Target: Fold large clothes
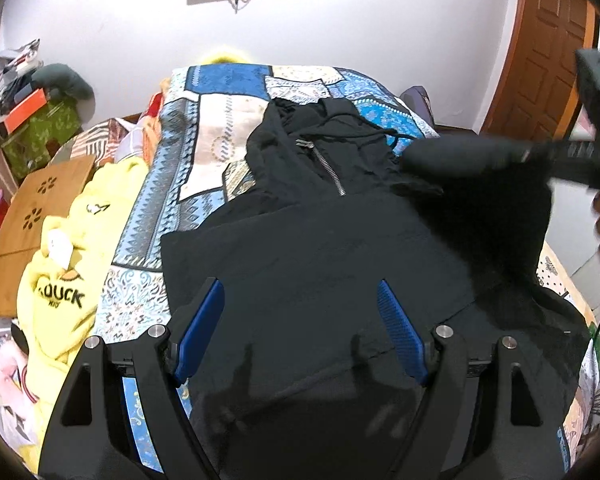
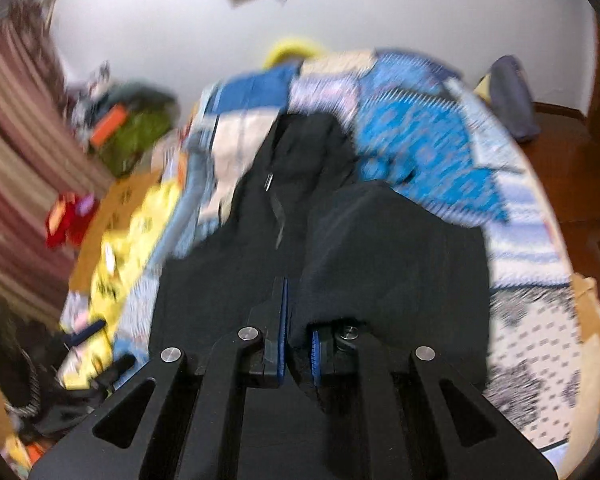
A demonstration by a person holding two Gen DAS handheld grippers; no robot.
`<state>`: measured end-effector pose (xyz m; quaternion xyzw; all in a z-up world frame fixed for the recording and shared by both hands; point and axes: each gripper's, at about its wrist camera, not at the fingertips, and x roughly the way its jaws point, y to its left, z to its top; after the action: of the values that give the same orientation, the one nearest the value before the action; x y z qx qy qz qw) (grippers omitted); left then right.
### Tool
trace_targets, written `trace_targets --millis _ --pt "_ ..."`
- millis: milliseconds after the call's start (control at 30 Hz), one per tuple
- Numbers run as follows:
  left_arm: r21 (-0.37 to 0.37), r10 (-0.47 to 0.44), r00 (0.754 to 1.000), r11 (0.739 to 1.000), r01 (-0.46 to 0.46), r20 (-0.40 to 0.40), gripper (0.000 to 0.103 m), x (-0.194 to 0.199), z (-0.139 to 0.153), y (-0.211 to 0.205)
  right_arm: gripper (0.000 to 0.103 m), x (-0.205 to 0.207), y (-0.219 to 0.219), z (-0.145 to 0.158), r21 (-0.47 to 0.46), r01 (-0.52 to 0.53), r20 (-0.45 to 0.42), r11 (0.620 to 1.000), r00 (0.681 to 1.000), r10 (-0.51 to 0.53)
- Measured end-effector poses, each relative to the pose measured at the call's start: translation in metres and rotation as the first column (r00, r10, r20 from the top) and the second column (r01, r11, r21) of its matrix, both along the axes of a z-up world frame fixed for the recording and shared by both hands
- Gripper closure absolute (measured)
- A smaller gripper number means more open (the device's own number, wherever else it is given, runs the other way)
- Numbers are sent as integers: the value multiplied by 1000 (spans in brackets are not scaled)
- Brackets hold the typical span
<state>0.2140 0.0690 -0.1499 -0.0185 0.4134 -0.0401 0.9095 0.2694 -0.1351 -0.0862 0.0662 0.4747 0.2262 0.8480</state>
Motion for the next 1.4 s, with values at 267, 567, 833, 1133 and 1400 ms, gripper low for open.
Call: trace_targets --millis 267,567,833,1133,1400 --pt "-27 25 999 999 -25 -23 25 -9 -10 16 91 -14 52 -58 -171 -124 -124 978 987 103" --pt "-22 16 999 1000 -17 -36 25 -9 -8 10 65 -24 49 -64 -182 -213 -262 960 951 162" --pt "37 -35 999 999 35 -8 25 -5 8 -19 64 -41 7 -23 -114 -196 -186 974 967 173" --pt "102 -161 987 982 158 20 20 15 28 -88 62 -53 -79 19 -184 33 29 982 999 -28" --pt "223 -318 948 924 312 -9 15 39 19 -173 60 -54 -130 -3 -221 165 36 961 986 -161"
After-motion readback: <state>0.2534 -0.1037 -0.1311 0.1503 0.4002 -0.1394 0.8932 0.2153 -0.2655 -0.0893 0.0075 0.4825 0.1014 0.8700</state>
